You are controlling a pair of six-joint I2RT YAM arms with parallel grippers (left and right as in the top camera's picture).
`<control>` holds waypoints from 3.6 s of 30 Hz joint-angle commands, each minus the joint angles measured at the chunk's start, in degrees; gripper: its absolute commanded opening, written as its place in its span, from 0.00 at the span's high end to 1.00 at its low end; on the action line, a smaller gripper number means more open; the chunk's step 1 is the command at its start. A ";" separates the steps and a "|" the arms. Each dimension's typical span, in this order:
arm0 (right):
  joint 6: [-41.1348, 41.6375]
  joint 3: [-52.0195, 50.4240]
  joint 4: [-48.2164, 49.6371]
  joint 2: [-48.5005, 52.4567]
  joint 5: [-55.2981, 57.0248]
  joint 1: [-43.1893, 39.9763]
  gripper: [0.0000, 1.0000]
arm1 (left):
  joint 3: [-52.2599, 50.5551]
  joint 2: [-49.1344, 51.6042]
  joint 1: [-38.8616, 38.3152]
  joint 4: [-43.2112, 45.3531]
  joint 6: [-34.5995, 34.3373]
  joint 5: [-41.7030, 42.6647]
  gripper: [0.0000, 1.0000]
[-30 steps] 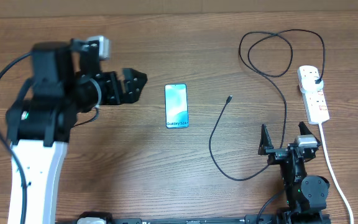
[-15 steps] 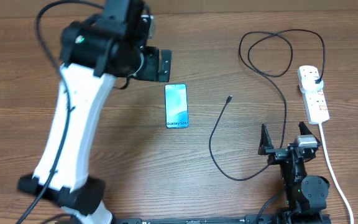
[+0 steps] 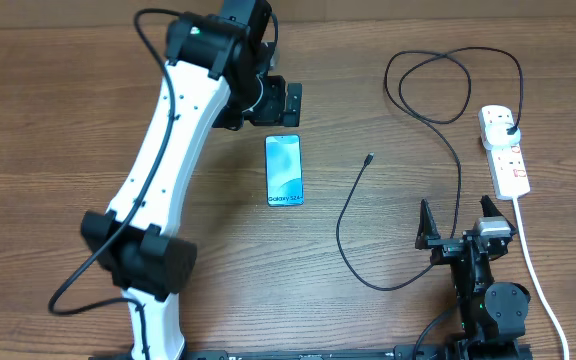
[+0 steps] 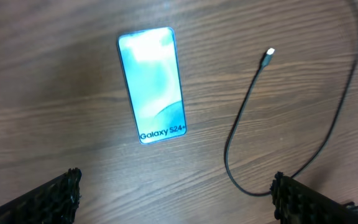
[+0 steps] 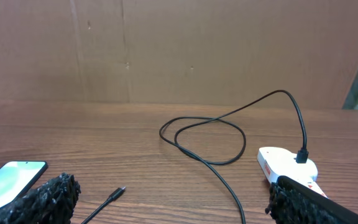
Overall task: Plug charger to phone and switch on socket
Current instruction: 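Raise the left arm and move the left gripper over the phone, then lower the left gripper onto the phone's top edge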
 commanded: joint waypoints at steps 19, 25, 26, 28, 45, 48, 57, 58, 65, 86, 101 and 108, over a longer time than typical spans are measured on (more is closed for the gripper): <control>0.31 -0.61 0.35 -0.55 0.35 -0.20 0.00 | 1.31 14.99 -2.91 4.02 -6.97 1.09 0.00; 0.31 -0.61 0.35 -0.57 0.35 -0.20 0.00 | 0.94 15.06 -4.94 5.38 -11.82 -5.73 0.00; 0.31 -0.61 0.35 -0.57 0.35 -0.20 0.00 | 0.59 15.06 -5.31 5.42 -13.49 -7.41 0.00; 0.31 -0.61 0.35 -0.57 0.35 -0.20 0.00 | -0.31 15.08 -5.99 5.79 -16.02 -9.88 0.00; 0.31 -0.61 0.35 -0.55 0.35 -0.20 0.00 | -14.27 15.17 -6.36 17.75 -18.86 -11.10 0.00; 0.31 -0.61 0.35 -0.57 0.35 -0.20 0.00 | -16.11 15.17 -6.19 19.28 -17.55 -11.32 0.00; 0.31 -0.61 0.35 -0.55 0.35 -0.20 0.00 | -17.35 15.30 -5.81 21.07 -13.49 -12.17 0.00; 0.31 -0.61 0.35 -0.57 0.35 -0.20 0.00 | -17.35 15.32 -5.75 21.20 -13.49 -12.39 0.00; 0.31 -0.61 0.35 -0.55 0.35 -0.20 0.00 | -17.44 15.32 -5.51 22.36 -14.14 -12.68 0.00; 0.31 -0.61 0.35 -0.57 0.35 -0.20 0.00 | -17.55 15.32 -5.62 24.28 -14.12 -12.76 0.00; 0.31 -0.61 0.35 -0.55 0.37 -0.20 0.00 | -20.57 15.32 -5.62 26.86 -14.10 -12.76 0.00; 0.31 -0.61 0.35 -0.55 0.35 -0.20 0.00 | -21.22 15.32 -5.62 27.80 -14.10 -12.74 0.00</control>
